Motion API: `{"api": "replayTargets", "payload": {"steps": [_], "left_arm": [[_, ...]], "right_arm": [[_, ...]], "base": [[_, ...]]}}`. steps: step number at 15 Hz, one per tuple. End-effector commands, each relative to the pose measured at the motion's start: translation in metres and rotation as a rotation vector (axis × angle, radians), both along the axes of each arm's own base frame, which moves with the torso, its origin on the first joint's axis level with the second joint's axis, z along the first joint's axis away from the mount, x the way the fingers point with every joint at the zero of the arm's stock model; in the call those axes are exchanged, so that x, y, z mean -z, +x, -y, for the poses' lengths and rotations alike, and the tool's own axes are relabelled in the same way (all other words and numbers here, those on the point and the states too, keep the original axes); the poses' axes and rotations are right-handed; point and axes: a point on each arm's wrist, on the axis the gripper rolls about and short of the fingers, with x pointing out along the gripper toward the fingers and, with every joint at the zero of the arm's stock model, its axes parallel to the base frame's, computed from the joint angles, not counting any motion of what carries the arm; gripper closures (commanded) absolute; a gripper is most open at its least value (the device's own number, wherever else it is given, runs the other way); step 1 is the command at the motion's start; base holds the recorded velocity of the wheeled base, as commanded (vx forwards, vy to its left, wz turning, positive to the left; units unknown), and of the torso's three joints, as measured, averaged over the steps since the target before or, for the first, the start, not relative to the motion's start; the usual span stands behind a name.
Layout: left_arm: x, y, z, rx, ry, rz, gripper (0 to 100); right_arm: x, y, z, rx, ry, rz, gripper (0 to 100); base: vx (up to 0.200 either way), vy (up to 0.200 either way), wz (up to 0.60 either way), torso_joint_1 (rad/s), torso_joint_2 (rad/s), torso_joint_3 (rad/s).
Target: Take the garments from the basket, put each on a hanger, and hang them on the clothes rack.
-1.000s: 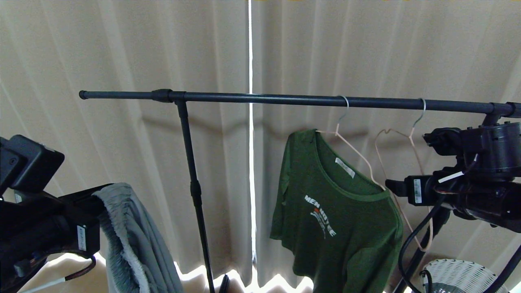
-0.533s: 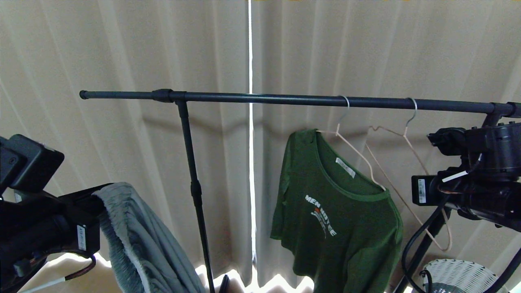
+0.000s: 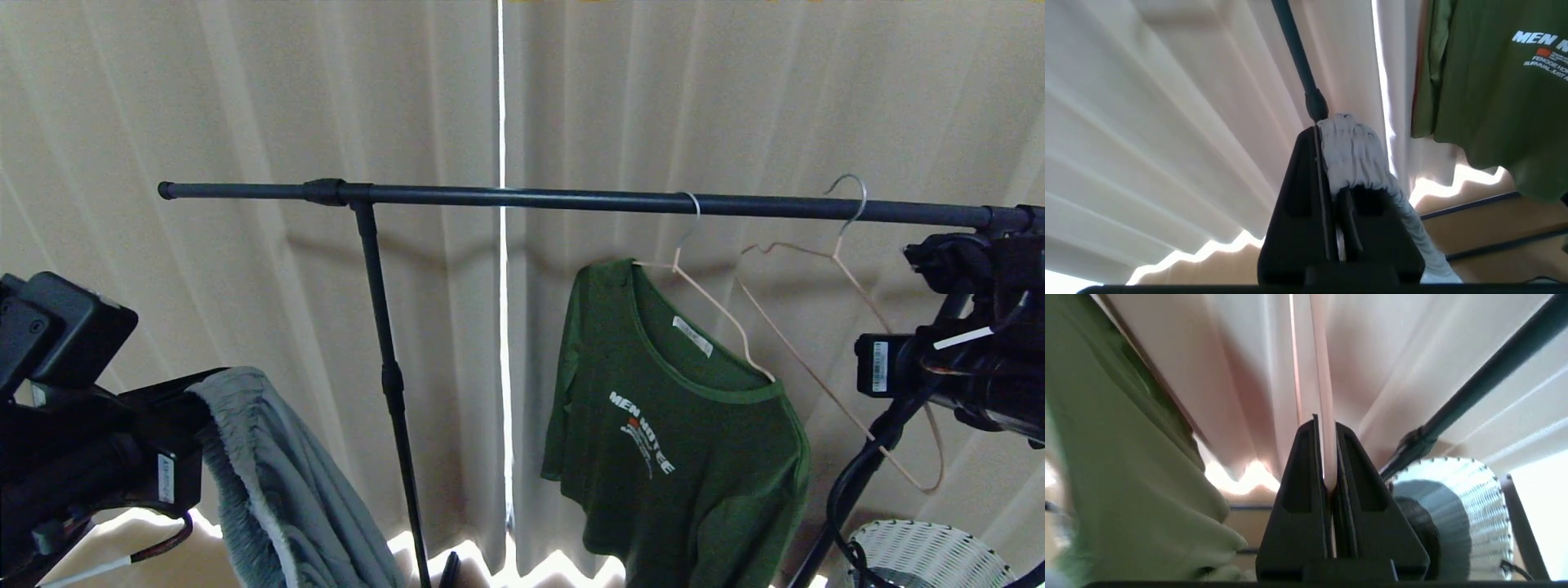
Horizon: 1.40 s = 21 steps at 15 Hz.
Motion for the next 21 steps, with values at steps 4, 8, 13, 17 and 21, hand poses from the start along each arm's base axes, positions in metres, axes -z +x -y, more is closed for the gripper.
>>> {"api": "replayTargets", "payload": {"steps": [4, 8, 13, 17, 21], "left_arm": [[0.002, -0.001, -0.001, -0.002, 0.002, -0.005, 100], [0.002, -0.001, -0.001, -0.006, 0.004, -0.004, 100], [0.004, -0.002, -0.002, -0.011, 0.005, -0.010, 100], [0.009, -0.001, -0.007, -0.048, 0.009, -0.028, 100], [0.011, 0.000, -0.008, -0.059, 0.001, -0.024, 100]], "right_arm": [[-0.020, -0.026, 0.010, 0.014, 0.026, 0.096, 100], [-0.017, -0.047, 0.014, 0.007, 0.016, 0.107, 100], [-0.011, -0.068, 0.017, -0.040, 0.031, 0.112, 100], [-0.007, -0.077, 0.019, -0.047, 0.035, 0.110, 100], [0.000, -0.082, 0.019, -0.082, 0.048, 0.090, 100]], "base": [[0.000, 0.000, 0.00, 0.000, 0.00, 0.000], [0.000, 0.000, 0.00, 0.000, 0.00, 0.000], [-0.200, 0.000, 0.00, 0.005, 0.00, 0.002], [-0.200, 0.000, 0.00, -0.004, 0.00, 0.006], [-0.150, 0.000, 0.00, 0.002, 0.00, 0.004]]}}
